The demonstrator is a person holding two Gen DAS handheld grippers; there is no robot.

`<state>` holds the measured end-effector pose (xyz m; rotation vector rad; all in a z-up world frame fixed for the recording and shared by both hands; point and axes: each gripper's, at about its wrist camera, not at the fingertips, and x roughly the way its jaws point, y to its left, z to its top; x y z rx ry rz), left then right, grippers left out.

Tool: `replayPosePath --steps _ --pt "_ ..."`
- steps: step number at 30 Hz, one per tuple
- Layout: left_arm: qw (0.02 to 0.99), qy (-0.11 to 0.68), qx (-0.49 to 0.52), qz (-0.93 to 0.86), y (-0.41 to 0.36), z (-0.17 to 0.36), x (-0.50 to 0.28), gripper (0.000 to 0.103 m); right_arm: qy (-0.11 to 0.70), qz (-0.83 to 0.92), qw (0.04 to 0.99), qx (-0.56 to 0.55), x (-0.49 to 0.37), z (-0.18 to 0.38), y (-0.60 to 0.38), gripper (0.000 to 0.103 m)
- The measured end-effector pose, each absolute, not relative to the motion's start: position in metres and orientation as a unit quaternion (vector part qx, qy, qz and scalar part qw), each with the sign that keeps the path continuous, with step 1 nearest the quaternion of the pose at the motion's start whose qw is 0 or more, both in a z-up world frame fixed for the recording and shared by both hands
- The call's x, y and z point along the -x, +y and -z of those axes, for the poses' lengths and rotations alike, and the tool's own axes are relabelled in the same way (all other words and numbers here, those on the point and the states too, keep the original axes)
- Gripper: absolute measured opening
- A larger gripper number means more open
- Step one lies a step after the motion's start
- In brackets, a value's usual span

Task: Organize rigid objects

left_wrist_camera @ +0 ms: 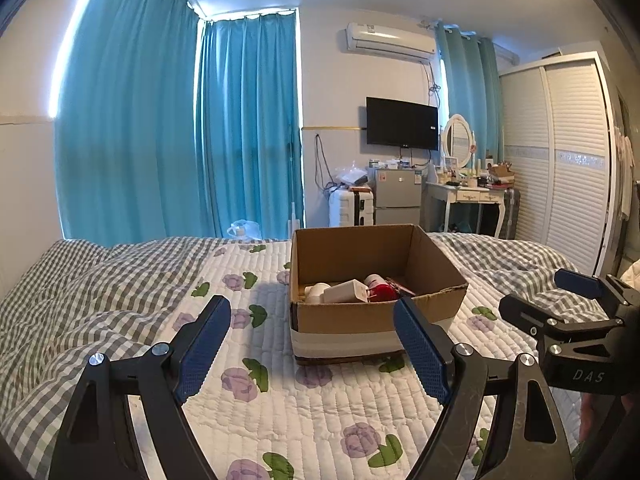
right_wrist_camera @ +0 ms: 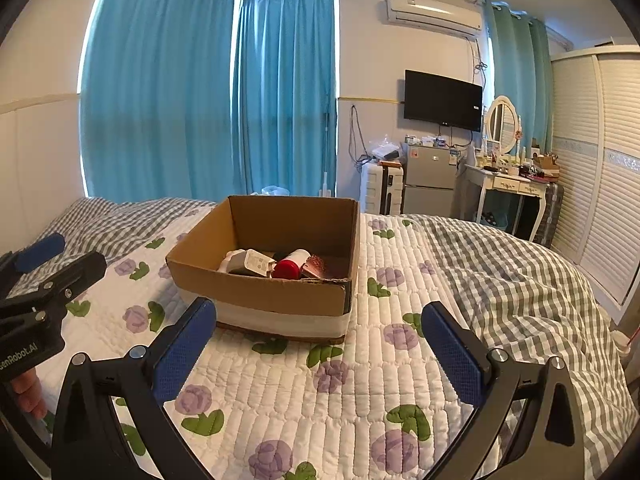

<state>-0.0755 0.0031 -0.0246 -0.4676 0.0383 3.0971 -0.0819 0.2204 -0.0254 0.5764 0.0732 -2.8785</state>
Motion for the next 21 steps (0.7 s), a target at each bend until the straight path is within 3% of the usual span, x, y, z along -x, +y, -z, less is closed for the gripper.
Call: replayPosePath --steps 21 --pt "0.002 0.015 0.155 -0.988 0.0021 0.0278 0.0764 0.086 0.009 0.976 0.094 -0.195 0.0827 0.0242 0.2266 0.103"
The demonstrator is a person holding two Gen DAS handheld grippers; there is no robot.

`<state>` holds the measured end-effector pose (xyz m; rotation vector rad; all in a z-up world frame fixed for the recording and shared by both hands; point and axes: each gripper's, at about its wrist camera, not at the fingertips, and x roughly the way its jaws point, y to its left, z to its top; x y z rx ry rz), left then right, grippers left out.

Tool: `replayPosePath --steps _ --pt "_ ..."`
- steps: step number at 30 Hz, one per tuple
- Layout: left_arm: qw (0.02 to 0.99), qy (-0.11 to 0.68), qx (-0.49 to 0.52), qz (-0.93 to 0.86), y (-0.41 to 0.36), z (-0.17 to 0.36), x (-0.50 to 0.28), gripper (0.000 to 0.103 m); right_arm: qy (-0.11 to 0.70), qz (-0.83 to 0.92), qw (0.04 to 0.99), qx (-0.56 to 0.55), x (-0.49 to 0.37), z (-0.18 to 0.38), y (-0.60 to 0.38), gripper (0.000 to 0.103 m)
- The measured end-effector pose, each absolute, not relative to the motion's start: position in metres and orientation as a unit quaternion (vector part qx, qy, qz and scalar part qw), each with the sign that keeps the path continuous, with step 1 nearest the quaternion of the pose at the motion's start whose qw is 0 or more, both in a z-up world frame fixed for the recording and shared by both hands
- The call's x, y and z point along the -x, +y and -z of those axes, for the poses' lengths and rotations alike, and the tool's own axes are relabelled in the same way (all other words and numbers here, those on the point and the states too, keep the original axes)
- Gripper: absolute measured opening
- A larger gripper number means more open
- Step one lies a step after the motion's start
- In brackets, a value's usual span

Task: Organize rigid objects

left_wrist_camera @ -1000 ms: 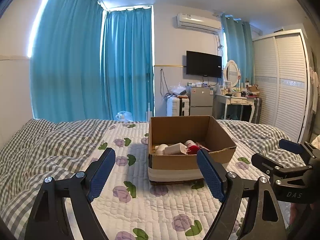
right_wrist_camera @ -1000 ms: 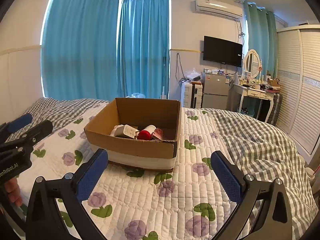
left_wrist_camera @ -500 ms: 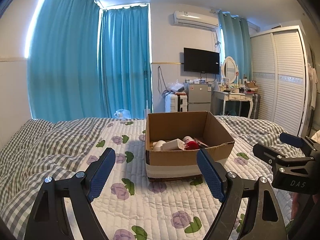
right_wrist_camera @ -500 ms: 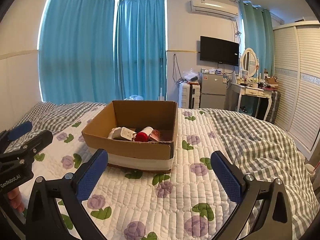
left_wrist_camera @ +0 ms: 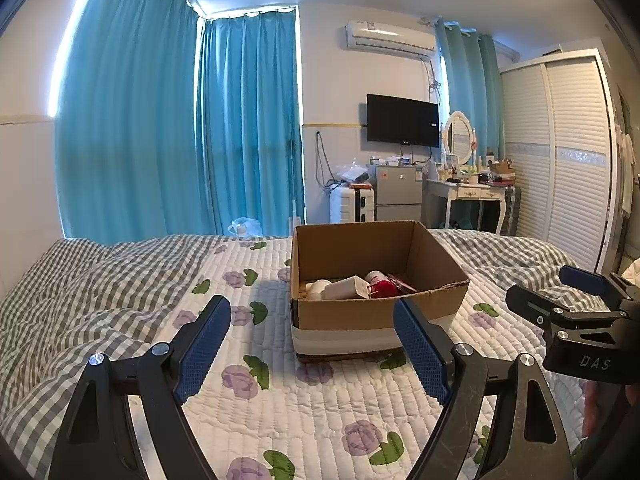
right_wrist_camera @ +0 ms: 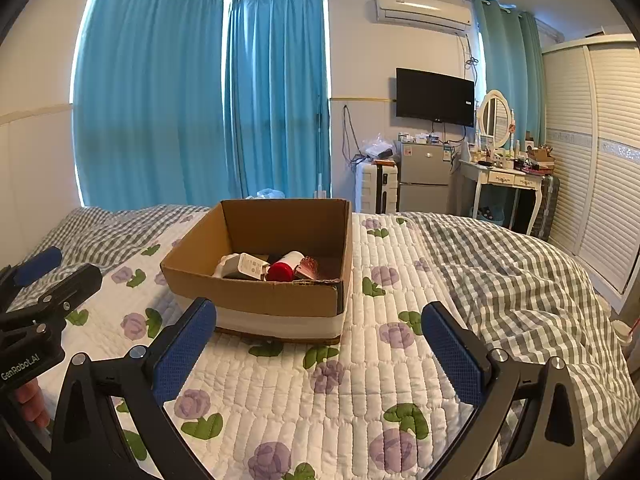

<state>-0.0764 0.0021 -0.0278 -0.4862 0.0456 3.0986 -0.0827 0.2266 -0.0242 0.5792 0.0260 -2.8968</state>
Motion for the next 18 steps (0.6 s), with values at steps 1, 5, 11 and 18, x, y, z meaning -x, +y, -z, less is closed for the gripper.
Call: replayPosePath --steps 1,5,11,18 --pt "0.001 0.014 0.156 -0.988 0.0017 0.028 0.0771 0.086 0.01 0.976 0.093 -0.196 0.0826 0.0243 0.2265 0.103" --pt "-0.002 0.014 0.156 -0.988 0.0007 0.0291 0.0775 0.086 0.012 0.976 0.092 -0.197 0.0828 0.025 0.2267 0.103" --pt "-0.001 0.016 0.152 -0.988 0.0014 0.0295 0.0755 0.086 0.013 0.976 0.091 -0.199 0.0831 0.0261 0.2276 0.103" --pt "-0.001 0.015 0.153 -0.988 0.0017 0.0292 0.0745 0.086 0.013 0.975 0.09 -0.202 0.0842 0.0277 0.2284 0.103"
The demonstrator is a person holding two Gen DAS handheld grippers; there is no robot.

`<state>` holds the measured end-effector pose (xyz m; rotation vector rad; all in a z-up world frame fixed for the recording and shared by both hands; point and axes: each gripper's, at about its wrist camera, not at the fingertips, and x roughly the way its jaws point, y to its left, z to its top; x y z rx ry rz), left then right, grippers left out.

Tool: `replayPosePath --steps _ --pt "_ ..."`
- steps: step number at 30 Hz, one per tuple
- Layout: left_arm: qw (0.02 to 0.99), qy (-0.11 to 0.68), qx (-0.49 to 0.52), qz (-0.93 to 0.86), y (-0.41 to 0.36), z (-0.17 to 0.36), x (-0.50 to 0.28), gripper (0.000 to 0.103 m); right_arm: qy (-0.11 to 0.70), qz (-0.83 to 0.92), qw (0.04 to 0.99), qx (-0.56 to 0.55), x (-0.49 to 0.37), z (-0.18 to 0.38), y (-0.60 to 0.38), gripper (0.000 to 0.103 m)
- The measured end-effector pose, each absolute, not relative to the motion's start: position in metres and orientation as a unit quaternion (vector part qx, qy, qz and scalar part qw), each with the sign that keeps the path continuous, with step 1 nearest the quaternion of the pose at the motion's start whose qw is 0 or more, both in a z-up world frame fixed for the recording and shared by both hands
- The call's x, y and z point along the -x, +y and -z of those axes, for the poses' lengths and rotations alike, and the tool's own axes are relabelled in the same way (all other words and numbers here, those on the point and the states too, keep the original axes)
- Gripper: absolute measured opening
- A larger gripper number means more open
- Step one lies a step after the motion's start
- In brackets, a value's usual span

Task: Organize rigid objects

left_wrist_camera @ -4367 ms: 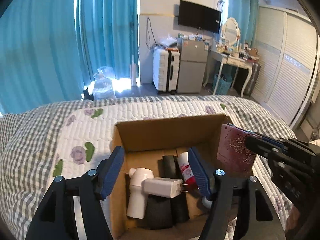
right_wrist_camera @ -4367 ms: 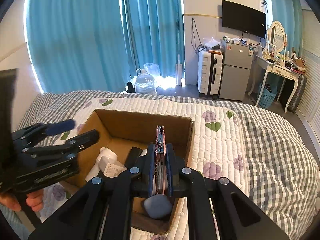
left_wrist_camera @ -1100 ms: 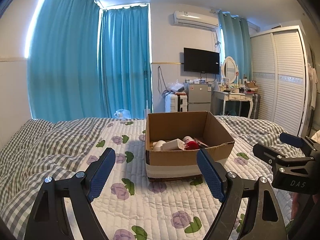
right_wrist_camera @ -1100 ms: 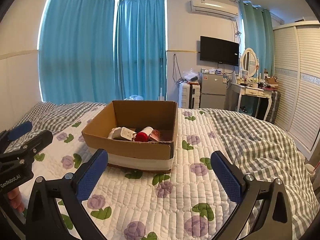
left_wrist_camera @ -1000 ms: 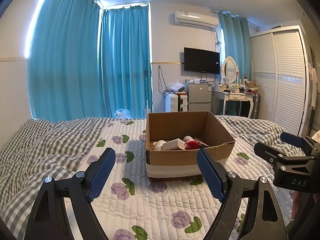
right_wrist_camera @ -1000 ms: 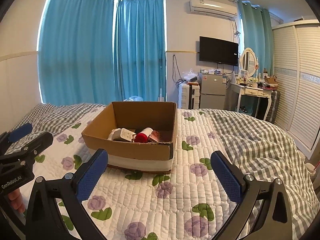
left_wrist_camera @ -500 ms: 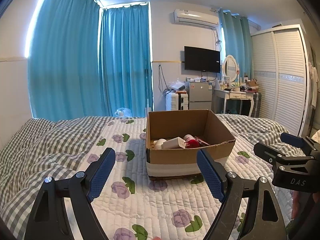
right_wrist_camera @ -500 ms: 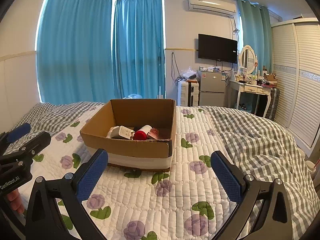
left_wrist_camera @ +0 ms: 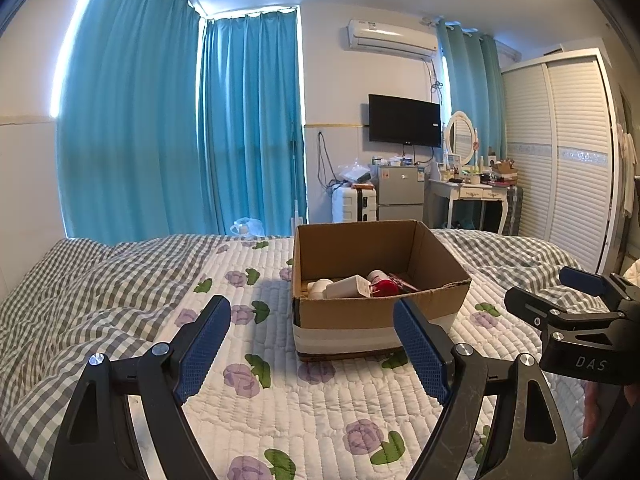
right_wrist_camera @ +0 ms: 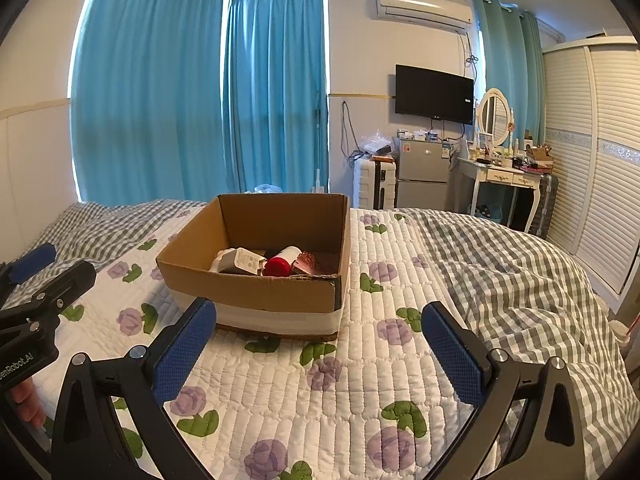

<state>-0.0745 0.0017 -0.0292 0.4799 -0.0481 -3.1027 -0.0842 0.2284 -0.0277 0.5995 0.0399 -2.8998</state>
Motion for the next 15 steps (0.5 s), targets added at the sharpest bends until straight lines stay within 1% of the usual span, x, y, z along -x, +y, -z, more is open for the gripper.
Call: replayPosePath --steps 15 --pt "0.001 -0.016 -0.154 0.988 0.0017 0.0296 0.0745 0.086 0.013 0.974 0.089 -0.206 0.0852 0.029 0.2284 0.103"
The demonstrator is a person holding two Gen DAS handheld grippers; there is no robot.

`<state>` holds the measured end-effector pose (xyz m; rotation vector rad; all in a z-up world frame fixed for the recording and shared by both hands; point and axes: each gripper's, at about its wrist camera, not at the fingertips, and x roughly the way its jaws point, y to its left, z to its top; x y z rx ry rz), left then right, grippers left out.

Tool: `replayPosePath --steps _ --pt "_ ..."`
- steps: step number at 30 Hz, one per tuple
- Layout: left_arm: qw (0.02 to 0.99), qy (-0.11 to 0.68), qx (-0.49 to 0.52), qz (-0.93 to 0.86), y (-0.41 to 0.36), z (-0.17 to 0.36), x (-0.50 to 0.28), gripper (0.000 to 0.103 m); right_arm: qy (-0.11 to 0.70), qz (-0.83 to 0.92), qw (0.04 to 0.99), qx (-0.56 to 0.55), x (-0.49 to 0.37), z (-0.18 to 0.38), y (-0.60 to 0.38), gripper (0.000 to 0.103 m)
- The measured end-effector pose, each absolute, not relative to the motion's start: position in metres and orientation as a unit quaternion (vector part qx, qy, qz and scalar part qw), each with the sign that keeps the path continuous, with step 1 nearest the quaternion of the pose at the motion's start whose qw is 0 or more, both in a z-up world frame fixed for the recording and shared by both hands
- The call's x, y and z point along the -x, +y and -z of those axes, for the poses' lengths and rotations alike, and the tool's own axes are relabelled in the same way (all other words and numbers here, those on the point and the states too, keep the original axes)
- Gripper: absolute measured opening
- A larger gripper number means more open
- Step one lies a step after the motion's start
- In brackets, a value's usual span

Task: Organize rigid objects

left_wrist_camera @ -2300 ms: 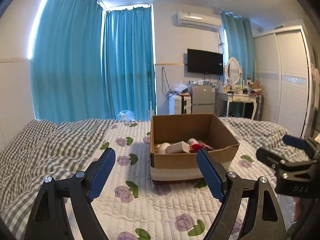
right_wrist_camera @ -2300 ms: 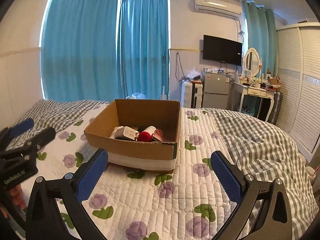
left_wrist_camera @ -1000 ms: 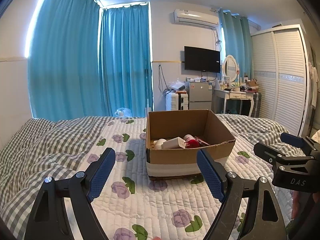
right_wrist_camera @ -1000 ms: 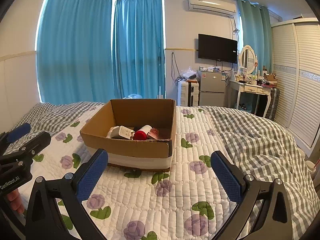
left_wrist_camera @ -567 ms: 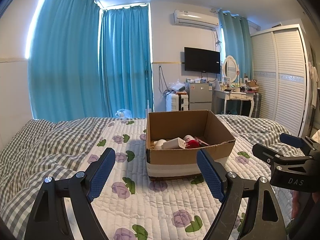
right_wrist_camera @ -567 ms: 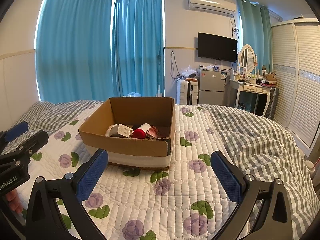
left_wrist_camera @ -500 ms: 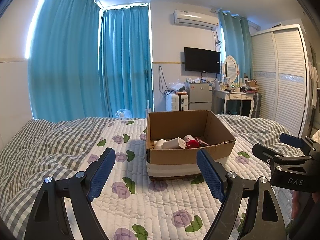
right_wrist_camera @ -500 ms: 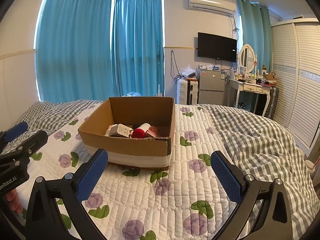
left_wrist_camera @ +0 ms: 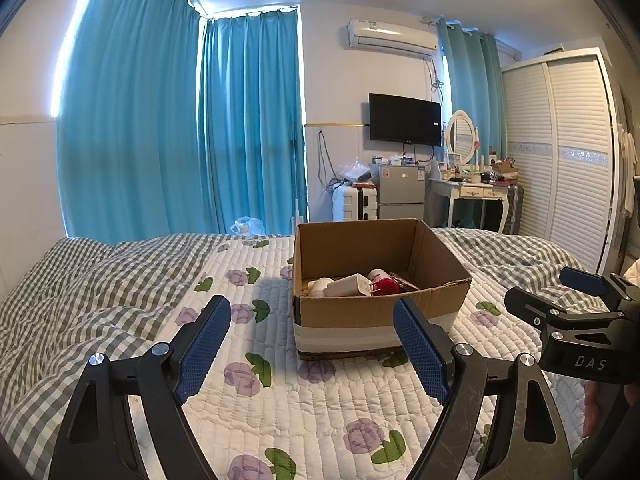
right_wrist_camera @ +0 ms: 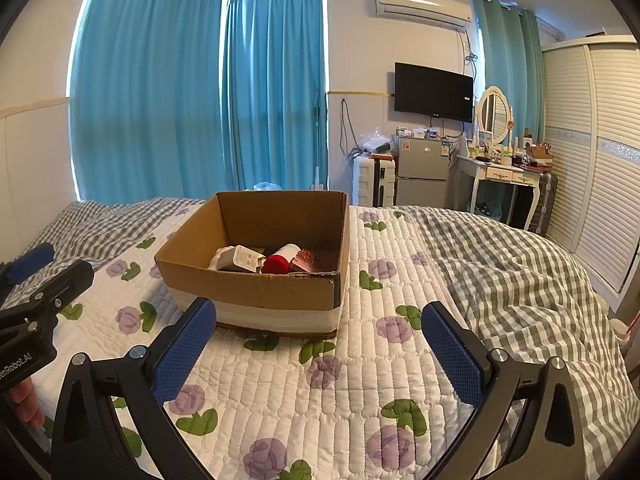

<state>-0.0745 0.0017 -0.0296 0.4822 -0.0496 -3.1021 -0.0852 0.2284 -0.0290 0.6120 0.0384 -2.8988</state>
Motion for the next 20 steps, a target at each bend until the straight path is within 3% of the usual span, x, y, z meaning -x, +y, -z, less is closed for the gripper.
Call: replayPosePath --steps 20 --pt "0.004 -0.018 -0.148 0.989 0.003 0.0322 0.0725 0.086 0.012 0.973 0.086 -0.213 0.0869 0.0311 0.2297 0.103"
